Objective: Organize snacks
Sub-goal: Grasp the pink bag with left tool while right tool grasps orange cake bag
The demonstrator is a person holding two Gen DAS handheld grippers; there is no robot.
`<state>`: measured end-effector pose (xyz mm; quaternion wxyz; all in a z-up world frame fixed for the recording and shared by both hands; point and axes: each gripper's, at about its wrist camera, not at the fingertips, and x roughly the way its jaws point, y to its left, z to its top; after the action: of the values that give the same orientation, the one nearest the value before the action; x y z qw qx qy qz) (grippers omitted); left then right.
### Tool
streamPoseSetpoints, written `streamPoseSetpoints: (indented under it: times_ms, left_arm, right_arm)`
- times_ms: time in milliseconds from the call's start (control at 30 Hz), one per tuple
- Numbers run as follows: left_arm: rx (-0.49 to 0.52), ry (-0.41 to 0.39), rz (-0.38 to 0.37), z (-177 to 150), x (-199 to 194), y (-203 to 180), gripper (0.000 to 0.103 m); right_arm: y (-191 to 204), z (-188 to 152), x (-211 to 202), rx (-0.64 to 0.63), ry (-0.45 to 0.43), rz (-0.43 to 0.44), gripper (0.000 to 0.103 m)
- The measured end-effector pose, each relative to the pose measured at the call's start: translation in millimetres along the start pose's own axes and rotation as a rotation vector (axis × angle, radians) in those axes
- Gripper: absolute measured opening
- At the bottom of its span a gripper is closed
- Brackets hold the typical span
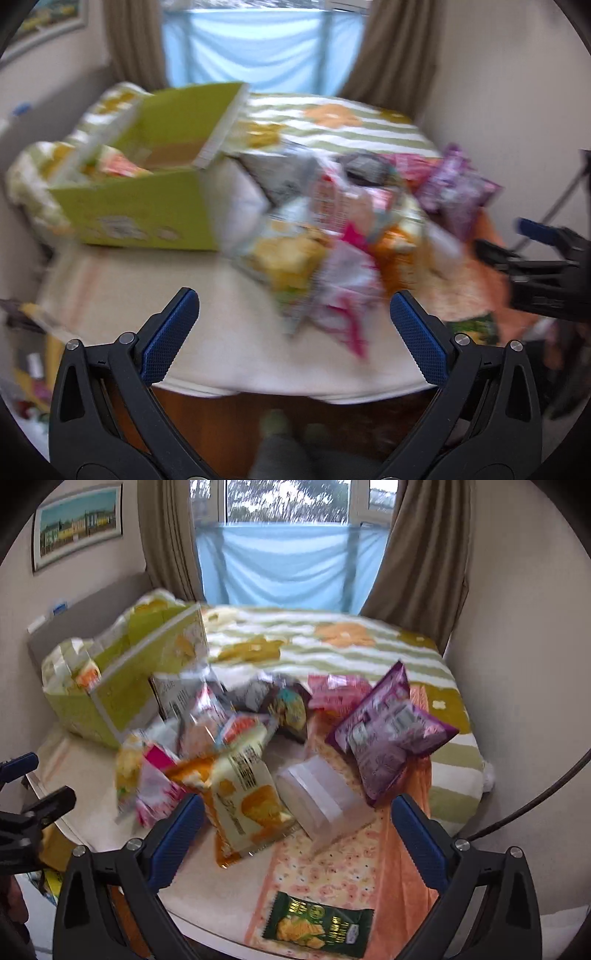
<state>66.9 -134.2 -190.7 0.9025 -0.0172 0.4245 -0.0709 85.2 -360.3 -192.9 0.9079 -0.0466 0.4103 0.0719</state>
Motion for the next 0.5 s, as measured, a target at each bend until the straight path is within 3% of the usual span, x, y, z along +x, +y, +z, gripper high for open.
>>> streamPoseSetpoints:
  times_ms: [67, 400, 467, 500]
  left_arm:
    - [0.055, 0.025, 0.026, -7, 15, -14, 0.103]
    - [0.228, -0.009, 0.054, -20, 48, -58, 0.102]
    - [0.249, -0.011, 0.052, -21, 54, -61, 0.098]
    - [0.253, -0.006, 0.049, -21, 57, -62, 0.091]
  right_arm:
    - [-2, -4, 4, -0.037, -0.012, -0.017, 0.101]
    - [4, -17, 34, -0.094, -0.008, 0.122, 0.101]
    - [8, -18, 38, -0.117, -0.009, 0.141, 0.101]
    - [11, -19, 41, -0.135, -0.005, 0.154, 0.101]
